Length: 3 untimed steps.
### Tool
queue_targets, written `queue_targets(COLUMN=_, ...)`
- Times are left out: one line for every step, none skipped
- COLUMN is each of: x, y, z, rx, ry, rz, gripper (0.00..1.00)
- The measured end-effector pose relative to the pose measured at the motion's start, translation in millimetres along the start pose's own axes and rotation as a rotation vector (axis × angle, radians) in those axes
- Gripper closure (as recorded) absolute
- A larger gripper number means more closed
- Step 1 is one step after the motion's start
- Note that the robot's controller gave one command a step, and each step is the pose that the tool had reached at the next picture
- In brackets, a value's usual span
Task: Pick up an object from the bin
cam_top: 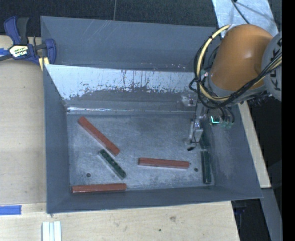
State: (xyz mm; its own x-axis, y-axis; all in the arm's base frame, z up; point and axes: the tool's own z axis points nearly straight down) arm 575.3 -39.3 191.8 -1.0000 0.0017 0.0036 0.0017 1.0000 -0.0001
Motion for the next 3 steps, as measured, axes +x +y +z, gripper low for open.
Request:
queue_targets(x=68.4, y=10, z=126, rx=-0.001, ry=0.003, rz=0.028, gripper=0.0)
queue_targets(x=92.1, y=34, z=92, rx=0.0, ry=-0.005, rz=-0.101, gripper=0.0)
queue_targets(x=69.8, y=18, z=85, rx=0.0, ry=-0.009, rz=0.012, gripper=0.0)
